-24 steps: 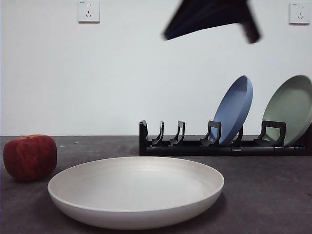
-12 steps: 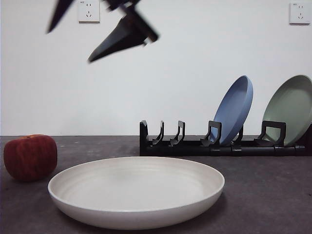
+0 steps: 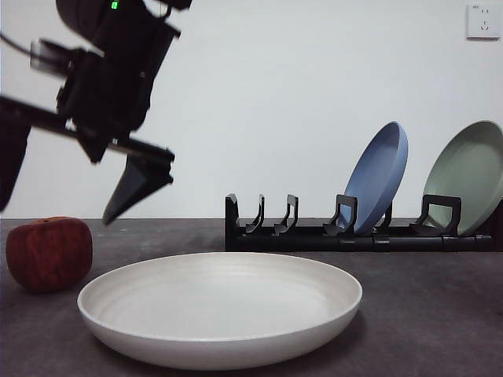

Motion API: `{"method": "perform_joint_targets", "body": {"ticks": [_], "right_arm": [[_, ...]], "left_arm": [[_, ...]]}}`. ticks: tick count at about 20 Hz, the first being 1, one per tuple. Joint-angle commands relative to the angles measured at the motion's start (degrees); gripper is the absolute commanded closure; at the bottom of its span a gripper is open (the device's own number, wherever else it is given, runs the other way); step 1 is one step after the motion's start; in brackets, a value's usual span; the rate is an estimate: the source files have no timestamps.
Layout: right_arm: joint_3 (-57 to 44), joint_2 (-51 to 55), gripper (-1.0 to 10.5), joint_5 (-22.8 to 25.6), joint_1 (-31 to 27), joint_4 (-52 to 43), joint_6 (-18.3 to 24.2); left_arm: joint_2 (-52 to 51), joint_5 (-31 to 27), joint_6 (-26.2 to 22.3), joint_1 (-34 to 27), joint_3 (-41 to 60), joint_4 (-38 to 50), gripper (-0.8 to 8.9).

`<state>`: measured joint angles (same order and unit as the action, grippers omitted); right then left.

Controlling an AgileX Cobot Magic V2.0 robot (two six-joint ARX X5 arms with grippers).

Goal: Take the yellow plate from the plate rack,put the plate on the table,take the apple from the table,put the apple in the plate

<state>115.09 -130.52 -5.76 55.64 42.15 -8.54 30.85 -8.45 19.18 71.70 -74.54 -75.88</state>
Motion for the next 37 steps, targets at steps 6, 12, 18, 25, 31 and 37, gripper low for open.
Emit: {"method": "perform_joint_targets", "body": {"ticks": [6,12,18,25,31,37], "right_arm": [[0.3,-4.4,0.7,-0.2,1.2,-2.7,1.0],[0.3,-6.8,3.2,0.5,1.2,-3.4,1.5],[0.3,-6.9,9.6,1.9,1.3,-5.0,1.3],[0.3,-0.2,9.6,7.0,2.1,-0.1,2.1],[-2.2,12.3,9.5,13.8,2.9,10.5,9.2],[-28.7,32.3,9.5,15.2,2.8,3.5,9.4]], "left_arm": [[-0.3,-0.2,0.0,0.1,0.2,0.3,8.21],[-0.3,-0.8,1.0,0.1,0.2,0.3,8.21],[-0.3,-0.8,1.0,0.1,0.2,0.3,8.21],[-0.3,-1.0,1.0,0.1,0.2,0.3,8.21],[-0.3,-3.7,1.2,0.1,0.2,0.3,8.21],[-0.3,-9.5,1.4,0.1,0.2,0.3,8.2]]}}
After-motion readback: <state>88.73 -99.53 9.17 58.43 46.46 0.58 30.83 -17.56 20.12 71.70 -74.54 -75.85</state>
